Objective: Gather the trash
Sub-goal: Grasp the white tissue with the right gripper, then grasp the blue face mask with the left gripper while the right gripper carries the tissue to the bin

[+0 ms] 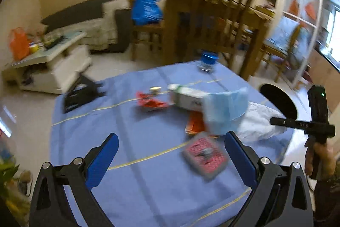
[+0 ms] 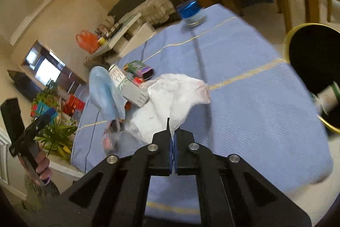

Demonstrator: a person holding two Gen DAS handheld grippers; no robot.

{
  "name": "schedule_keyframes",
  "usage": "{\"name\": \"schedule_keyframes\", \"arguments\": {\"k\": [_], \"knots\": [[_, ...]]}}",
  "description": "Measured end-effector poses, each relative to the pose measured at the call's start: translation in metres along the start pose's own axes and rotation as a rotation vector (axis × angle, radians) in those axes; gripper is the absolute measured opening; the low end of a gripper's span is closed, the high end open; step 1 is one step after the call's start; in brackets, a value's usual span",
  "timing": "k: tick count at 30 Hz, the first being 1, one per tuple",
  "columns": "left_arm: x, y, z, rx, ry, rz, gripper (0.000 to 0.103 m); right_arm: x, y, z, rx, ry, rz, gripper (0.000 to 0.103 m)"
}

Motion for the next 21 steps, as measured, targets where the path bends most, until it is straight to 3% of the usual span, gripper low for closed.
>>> {"name": "schedule_keyframes", "arguments": {"k": [3,6,14,18,20,21], "knots": [[0.011,-0.026,0.035,-0.079,0.005,-0.065,0.095,-0.002,0.017,0.017,-0.044,-0.013,0.029,0.001],[0.022,-0.051,0.063,-0.110,-0.005,-0.113,0.094,-0.003,0.037,0.027,-0.080,-0.007,0.073,0.001],[0.022,-0.115,0.094,-0.053,-0.088,-0.224,0.093,-0.010,0.055,0.031,-0.118,0.048,0.109,0.001],[0.017,-0.133,0.097,0.003,-0.170,-0.233,0.093,-0.020,0.055,0.029,-0.105,0.050,0.110,0.001],[0.015,-0.136,0.099,-0.029,-0.191,-0.241,0.093,-0.023,0.055,0.027,-0.103,0.054,0.108,0.001],[0.014,-0.138,0.099,-0.039,-0.198,-0.247,0.086,-0.025,0.056,0.026,-0.105,0.055,0.107,0.001]]}}
Point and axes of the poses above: each gripper's, at about its wrist camera, not at the fingertips, and y roughly against the way its jaws point, z to its right, x to its top, the point moved 7 cm from there along -y, roughly the way its jaws point
